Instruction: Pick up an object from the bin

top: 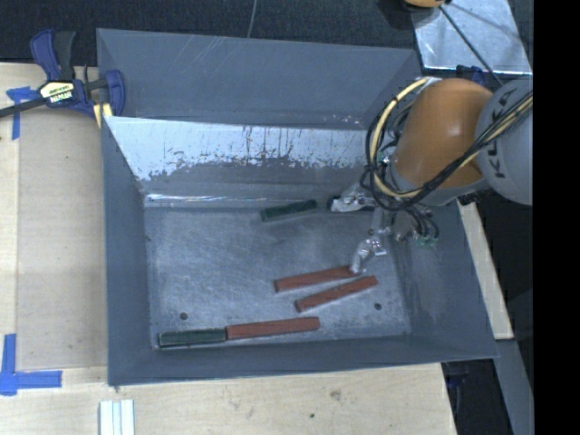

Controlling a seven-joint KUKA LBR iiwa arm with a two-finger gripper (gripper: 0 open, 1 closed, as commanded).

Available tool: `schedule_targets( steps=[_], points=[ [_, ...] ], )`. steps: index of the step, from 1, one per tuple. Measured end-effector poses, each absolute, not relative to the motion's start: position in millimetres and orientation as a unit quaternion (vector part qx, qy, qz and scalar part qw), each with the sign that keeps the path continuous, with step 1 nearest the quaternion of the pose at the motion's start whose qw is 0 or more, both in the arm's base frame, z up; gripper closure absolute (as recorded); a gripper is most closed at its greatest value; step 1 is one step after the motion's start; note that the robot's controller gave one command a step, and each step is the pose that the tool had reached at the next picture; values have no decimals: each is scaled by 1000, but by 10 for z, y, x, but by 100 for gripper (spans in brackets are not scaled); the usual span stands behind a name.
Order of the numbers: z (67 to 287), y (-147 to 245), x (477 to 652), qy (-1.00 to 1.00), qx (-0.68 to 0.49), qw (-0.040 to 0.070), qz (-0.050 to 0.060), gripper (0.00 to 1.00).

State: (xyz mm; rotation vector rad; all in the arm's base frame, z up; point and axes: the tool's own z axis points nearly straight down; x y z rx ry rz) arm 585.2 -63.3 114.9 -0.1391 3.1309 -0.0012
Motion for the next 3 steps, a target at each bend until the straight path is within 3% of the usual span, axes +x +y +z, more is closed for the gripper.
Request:
schedule_targets(
  steps=[1,2,3],
  points=[
    [793,-456,5231,995,-98,20,-3,100],
    [792,-456,5230,995,-98,20,-3,100],
    [789,-266,5298,998,-62,10,-7,100]
  ],
)
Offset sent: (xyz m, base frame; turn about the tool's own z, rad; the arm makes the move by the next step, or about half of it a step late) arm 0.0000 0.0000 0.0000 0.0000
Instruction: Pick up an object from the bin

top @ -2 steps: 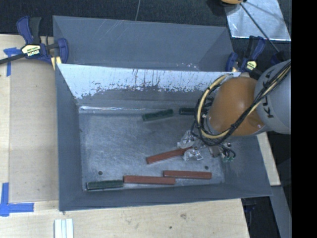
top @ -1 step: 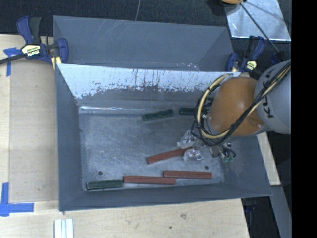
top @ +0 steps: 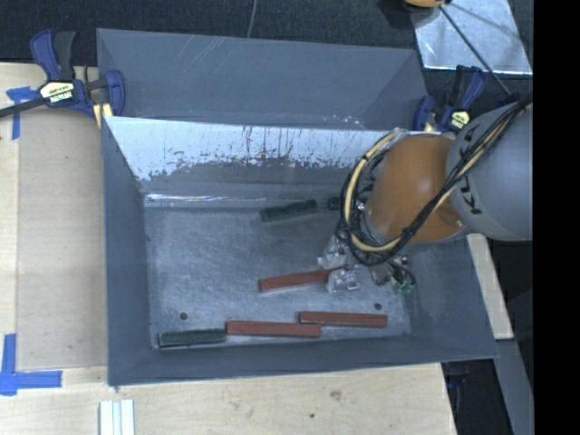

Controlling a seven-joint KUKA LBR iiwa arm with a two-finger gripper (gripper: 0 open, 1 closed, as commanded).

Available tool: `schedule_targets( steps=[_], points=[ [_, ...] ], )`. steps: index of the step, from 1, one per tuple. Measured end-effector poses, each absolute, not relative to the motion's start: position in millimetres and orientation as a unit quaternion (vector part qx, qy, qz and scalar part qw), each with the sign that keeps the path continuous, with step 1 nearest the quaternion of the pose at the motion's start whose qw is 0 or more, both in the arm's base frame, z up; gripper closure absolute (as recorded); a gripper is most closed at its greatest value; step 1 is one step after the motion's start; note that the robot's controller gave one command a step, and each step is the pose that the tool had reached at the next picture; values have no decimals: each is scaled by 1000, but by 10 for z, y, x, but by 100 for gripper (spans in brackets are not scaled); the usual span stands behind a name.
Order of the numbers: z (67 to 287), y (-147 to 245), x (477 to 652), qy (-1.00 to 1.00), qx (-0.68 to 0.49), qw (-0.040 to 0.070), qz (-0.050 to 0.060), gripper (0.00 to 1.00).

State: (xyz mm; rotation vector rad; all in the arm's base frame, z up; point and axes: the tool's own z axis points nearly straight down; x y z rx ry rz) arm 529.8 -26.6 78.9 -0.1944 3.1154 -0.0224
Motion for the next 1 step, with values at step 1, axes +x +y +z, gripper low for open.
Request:
schedule_targets(
  steps=[1],
  points=[
    [877,-18,5282,998,-56,3,-1,100]
  ],
)
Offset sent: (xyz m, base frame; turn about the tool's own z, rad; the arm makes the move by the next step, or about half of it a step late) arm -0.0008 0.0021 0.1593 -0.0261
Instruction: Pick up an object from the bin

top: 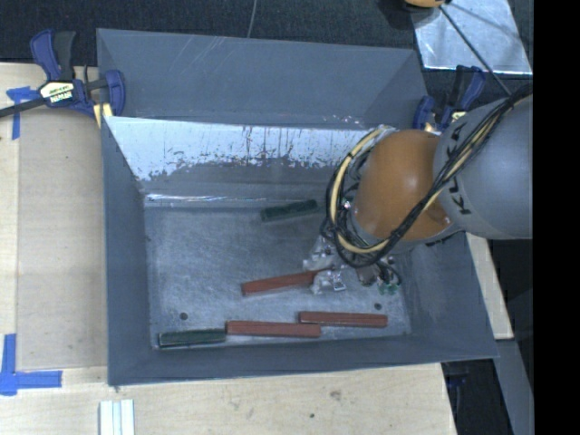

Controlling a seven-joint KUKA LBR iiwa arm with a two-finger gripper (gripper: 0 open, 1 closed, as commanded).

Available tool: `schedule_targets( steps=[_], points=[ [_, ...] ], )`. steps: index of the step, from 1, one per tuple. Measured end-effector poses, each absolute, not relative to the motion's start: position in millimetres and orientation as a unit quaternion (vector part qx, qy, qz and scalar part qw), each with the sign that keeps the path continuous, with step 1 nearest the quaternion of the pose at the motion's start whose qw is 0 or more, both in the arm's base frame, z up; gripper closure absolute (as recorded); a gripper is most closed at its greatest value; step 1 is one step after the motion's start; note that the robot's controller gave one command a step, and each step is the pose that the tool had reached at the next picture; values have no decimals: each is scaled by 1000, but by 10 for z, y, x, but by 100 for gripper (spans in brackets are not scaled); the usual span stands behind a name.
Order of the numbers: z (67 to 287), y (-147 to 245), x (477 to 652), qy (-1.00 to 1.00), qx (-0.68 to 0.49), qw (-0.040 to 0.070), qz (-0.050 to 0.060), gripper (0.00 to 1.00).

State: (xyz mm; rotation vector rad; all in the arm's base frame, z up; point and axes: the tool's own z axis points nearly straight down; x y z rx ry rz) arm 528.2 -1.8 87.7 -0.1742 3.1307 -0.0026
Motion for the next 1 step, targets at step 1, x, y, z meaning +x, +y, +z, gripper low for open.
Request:
schedule_targets(
  steps=[1],
  points=[
    [2391,-253,5303,997,-75,2,0,100]
  ],
)
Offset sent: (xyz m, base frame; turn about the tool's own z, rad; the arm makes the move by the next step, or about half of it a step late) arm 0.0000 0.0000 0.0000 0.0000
